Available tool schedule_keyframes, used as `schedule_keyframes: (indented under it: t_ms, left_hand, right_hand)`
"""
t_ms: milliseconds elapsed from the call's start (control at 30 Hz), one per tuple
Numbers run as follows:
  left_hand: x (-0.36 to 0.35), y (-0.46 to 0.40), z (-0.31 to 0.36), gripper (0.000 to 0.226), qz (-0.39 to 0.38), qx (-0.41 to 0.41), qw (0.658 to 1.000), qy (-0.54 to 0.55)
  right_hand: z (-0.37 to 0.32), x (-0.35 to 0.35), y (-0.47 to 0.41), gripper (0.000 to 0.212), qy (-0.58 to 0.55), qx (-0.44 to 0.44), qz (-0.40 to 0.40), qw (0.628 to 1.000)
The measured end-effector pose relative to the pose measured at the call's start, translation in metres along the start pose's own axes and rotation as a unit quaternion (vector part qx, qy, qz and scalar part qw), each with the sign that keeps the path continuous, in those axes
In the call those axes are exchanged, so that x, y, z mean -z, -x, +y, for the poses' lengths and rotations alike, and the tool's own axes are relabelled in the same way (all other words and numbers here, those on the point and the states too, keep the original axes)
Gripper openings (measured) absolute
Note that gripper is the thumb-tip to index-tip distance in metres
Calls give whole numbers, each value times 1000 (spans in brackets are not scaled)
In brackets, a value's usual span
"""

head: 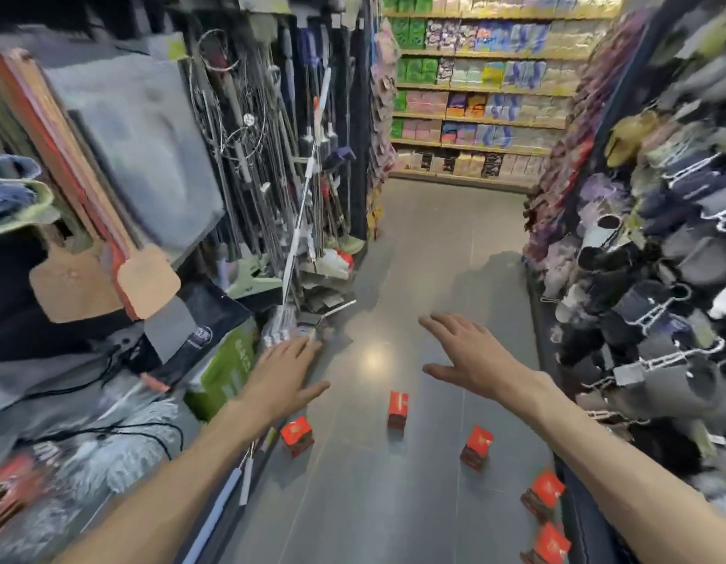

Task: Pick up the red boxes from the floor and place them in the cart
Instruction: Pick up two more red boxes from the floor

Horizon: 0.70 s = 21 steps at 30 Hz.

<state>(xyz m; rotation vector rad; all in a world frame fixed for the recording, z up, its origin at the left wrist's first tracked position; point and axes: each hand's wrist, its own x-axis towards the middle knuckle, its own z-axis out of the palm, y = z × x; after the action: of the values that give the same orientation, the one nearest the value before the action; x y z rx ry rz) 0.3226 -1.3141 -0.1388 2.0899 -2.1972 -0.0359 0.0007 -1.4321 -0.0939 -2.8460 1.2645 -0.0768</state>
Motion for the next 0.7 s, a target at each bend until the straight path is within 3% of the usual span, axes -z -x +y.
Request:
schedule_keyframes:
  t_ms: [367, 600, 700]
  left_hand:
    - [-142, -139, -126, 80, -104, 90, 989, 45]
    - [-306, -213, -212, 84, -196, 127, 968, 95]
    - [-397, -225, -238, 86, -217, 164, 954, 129]
  right_hand:
    - [67, -133, -219, 81, -61, -2, -95, 994]
    - [102, -281, -302, 75, -172, -92, -133, 972]
    - [116, -355, -319, 74, -170, -105, -150, 968]
